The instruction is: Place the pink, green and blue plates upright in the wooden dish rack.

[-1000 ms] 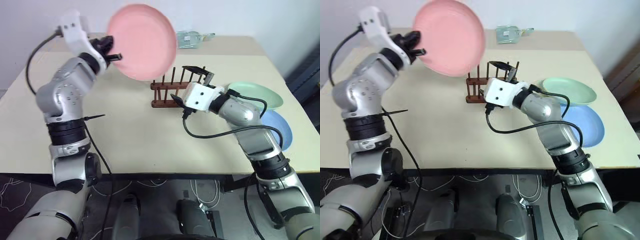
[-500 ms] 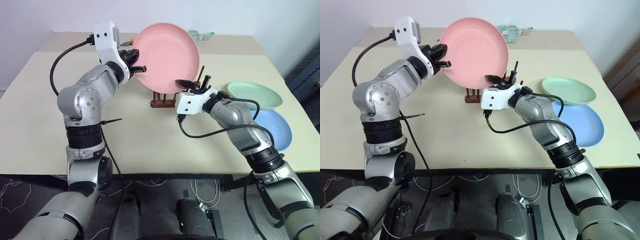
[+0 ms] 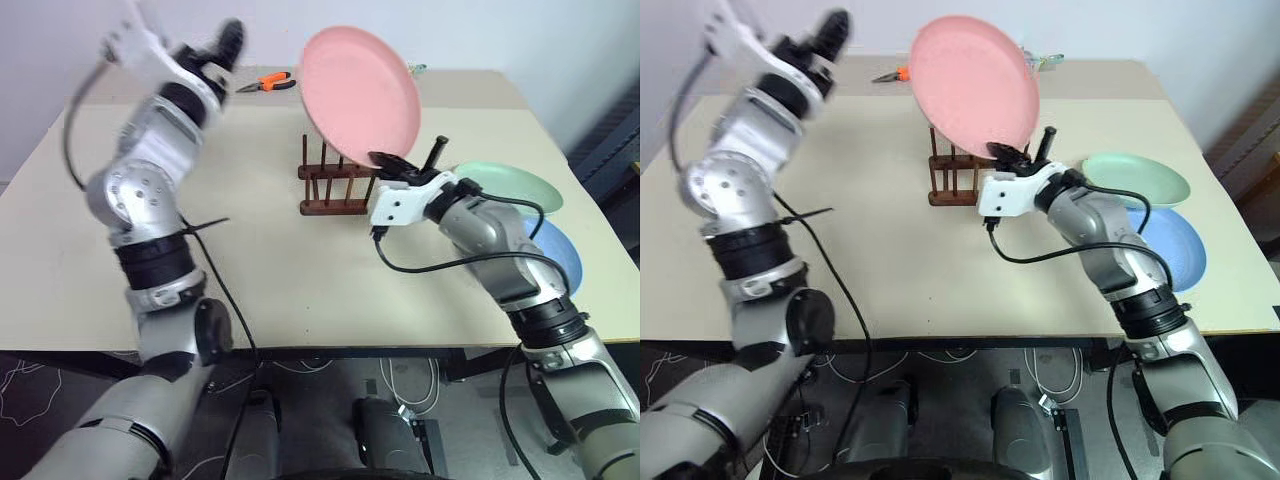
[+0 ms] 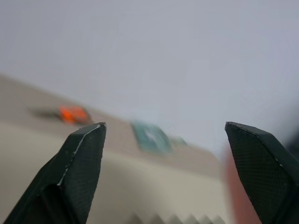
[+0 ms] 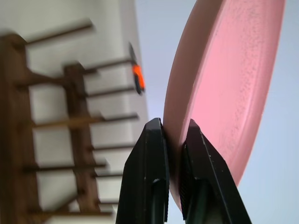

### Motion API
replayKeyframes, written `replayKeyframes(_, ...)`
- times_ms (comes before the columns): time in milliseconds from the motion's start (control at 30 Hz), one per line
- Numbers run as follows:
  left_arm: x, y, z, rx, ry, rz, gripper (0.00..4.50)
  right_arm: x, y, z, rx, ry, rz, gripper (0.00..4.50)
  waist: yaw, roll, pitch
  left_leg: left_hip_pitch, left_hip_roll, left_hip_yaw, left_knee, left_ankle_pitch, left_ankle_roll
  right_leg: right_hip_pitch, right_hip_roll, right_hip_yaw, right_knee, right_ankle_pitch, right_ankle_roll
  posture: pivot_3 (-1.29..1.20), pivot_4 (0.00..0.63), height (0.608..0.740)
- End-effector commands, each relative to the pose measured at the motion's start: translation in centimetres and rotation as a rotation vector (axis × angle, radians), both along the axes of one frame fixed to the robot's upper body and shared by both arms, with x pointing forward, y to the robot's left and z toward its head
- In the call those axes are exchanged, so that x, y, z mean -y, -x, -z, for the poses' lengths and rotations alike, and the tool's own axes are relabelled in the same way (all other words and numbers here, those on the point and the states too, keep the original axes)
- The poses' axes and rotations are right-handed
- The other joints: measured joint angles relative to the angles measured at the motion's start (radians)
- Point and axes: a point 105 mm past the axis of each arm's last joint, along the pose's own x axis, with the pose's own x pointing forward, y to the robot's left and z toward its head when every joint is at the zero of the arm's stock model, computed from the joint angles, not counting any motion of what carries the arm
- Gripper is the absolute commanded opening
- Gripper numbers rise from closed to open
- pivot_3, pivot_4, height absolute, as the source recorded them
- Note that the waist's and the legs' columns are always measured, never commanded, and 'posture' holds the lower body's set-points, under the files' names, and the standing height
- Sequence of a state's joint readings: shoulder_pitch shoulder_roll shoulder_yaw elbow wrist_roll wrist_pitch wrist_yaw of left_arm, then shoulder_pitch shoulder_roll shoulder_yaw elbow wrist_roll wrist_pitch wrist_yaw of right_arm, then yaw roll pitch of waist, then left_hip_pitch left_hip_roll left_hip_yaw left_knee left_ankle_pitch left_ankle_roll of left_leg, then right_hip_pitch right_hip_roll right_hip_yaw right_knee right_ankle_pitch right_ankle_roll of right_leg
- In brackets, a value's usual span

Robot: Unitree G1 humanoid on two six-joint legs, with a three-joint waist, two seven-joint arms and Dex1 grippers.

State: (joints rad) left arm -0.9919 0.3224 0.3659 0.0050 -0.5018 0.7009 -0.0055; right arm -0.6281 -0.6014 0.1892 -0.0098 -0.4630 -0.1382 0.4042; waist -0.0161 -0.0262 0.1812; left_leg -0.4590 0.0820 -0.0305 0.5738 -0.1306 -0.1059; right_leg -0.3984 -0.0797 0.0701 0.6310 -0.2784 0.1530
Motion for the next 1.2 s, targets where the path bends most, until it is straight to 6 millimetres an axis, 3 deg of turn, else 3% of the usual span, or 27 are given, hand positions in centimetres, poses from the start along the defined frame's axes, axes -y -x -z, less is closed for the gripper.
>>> replayKeyframes(33,2.1,0.0,2.4,0.022,-0.348,0.031,3.90,0.6,1.9,-4.7,-0.041,-0.365,-0.127,0.00,0.002,0.000,0.000,0.000,0.000,0.000,0.000,0.001,-0.001,0.001,0.000,0.000,0.000,0.000,0.000,0.00,0.150,0.740)
replayKeyframes(133,5.2,1.9,6.0,0.046,-0.538,0.250,3.90,0.2,3.3,-5.8,-0.280,-0.672,-0.298,0.00,0.009,0.000,0.000,0.000,0.000,0.000,0.001,0.000,0.000,0.003,0.000,-0.001,0.000,0.000,0.000,0.00,0.150,0.740)
replayKeyframes(233,7.9,5.2,10.2,-0.008,-0.588,0.561,3.90,0.5,4.2,-7.5,-0.410,-0.918,-0.425,0.00,0.006,0.001,0.001,-0.001,0.001,0.000,0.002,0.000,0.001,0.003,0.000,-0.001,0.000,0.000,-0.001,0.00,0.150,0.740)
replayKeyframes(400,9.2,7.9,14.0,-0.092,-0.622,0.758,3.90,1.1,3.7,-6.9,-0.521,-0.990,-0.411,0.00,0.000,0.002,0.001,0.000,0.002,0.000,0.002,-0.001,0.001,0.001,0.000,-0.001,0.001,-0.002,-0.006,0.00,0.150,0.740)
replayKeyframes(833,10.5,8.9,15.9,-0.142,-0.618,0.826,3.90,3.9,-0.6,-4.0,-0.628,-1.093,-0.281,0.00,0.002,0.002,0.001,-0.001,0.001,0.001,0.003,-0.001,0.002,0.000,0.000,-0.001,0.001,-0.002,-0.006,0.00,0.150,0.740)
replayKeyframes(1167,10.5,9.1,16.5,-0.162,-0.632,0.826,3.90,5.8,-2.4,-1.8,-0.731,-1.186,-0.245,0.00,0.002,0.003,0.001,-0.001,0.001,0.001,0.003,-0.001,0.002,0.000,0.000,-0.001,0.001,-0.002,-0.005,0.00,0.150,0.740)
replayKeyframes(1200,10.5,9.1,16.5,-0.163,-0.634,0.826,3.93,5.9,-2.5,-1.6,-0.734,-1.189,-0.240,0.38,0.002,0.003,0.001,-0.001,0.001,0.001,0.003,-0.001,0.002,0.000,0.000,-0.001,0.001,-0.002,-0.005,0.00,0.150,0.740)
